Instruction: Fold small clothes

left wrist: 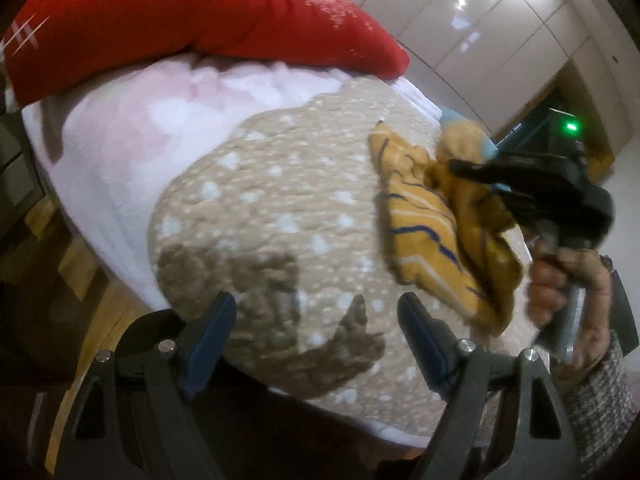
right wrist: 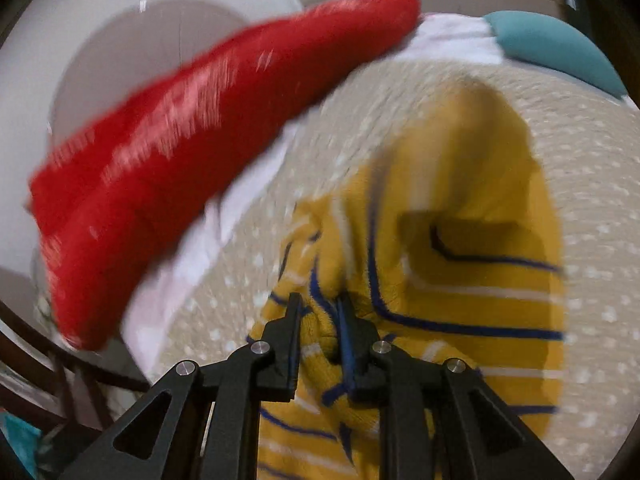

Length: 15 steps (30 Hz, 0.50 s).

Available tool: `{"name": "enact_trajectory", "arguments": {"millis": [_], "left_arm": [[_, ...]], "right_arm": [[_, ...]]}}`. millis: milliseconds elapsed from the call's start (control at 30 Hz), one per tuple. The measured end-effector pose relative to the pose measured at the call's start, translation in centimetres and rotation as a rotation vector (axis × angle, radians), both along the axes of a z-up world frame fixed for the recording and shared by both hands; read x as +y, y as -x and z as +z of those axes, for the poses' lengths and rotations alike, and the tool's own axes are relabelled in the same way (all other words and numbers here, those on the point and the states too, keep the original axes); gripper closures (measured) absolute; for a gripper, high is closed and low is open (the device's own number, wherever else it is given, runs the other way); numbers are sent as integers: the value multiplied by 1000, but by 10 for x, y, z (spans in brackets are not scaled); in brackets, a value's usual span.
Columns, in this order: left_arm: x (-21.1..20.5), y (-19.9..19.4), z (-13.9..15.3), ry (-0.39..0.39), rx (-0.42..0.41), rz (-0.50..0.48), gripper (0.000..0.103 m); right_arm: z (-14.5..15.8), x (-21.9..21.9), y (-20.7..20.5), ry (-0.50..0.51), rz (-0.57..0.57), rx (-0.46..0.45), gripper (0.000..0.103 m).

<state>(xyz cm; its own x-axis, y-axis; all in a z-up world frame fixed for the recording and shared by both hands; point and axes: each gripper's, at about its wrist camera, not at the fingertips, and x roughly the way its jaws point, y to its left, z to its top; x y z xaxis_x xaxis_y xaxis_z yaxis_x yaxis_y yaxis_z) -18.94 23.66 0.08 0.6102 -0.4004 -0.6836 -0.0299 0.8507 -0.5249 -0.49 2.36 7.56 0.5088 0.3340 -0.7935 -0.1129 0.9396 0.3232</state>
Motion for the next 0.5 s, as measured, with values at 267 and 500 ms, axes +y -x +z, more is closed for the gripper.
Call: {"name": "enact_trajectory", "arguments": {"millis": [267,500], "left_arm": [[6,0,-10,22,21,3,21],[5,-3,-11,27,22,-1,21]], "right_arm": [[-9,60,-2,170,156,-55,43],[38,21,35,81,200,-170,43]]}}
